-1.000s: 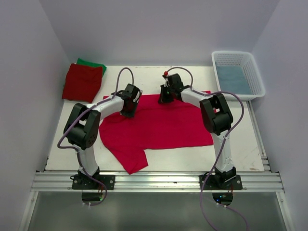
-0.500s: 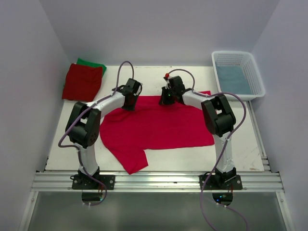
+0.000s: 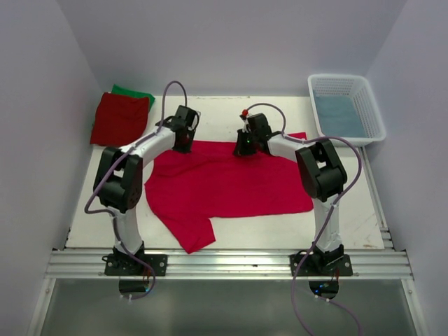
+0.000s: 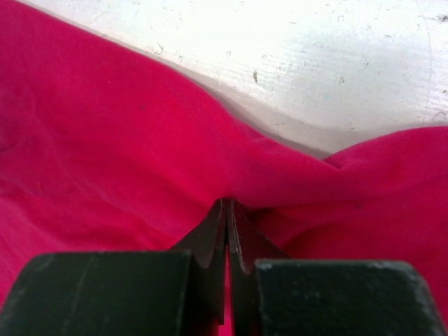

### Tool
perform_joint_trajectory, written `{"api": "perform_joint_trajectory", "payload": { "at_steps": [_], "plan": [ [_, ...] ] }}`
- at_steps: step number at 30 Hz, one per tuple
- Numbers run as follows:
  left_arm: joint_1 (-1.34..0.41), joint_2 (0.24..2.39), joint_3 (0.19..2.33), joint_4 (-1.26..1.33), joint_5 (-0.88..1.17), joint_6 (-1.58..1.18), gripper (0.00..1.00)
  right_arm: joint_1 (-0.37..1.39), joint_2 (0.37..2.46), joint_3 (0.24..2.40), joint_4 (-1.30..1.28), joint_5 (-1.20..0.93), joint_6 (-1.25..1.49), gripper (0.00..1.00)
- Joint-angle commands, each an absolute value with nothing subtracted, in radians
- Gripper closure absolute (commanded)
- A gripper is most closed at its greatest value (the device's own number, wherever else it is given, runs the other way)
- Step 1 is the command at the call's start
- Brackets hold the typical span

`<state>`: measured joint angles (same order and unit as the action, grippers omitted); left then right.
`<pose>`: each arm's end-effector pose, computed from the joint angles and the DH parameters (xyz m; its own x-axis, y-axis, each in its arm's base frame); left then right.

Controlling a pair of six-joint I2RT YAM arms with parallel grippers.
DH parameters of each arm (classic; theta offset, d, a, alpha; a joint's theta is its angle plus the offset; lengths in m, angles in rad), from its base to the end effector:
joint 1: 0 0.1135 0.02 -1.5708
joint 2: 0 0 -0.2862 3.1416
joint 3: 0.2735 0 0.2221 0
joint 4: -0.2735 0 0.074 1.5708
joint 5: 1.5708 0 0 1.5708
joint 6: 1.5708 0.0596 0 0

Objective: Fold and stack the t-shirts
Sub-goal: Fold the flattened tshirt in 1/3 of the way

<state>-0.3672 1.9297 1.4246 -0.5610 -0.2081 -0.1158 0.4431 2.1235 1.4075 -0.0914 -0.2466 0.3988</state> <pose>0.3784 -0.1324 0.2147 -0.8413 0.2025 -0.5012 0.1619 0.9790 0.1238 0.4112 0.2113 0.1668 -0.8222 0.0267 -0.5686 -0.2702 0.8610 0.4310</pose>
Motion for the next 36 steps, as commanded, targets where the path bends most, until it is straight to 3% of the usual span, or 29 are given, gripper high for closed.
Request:
{"api": "perform_joint_trajectory", "payload": {
  "at_steps": [1,7,14,36],
  "plan": [
    [-0.399,1.775,1.391,-0.557,-0.140,-0.091,1.00,0.434,2.121,1.367,-0.204,-0.202,0.359,1.00],
    [-0.443,1.678,1.246,-0.560,-0.038,-0.057,1.00,0.433,2.141,1.388,-0.210,-0.207,0.356,1.00],
    [-0.456,1.761,1.183,-0.600,-0.044,-0.074,1.00,0.433,2.154,1.434,-0.232,-0.213,0.351,1.00],
    [-0.405,1.947,1.335,-0.538,-0.152,-0.103,1.00,0.434,2.149,1.419,-0.233,-0.219,0.342,1.00]
  ]
}}
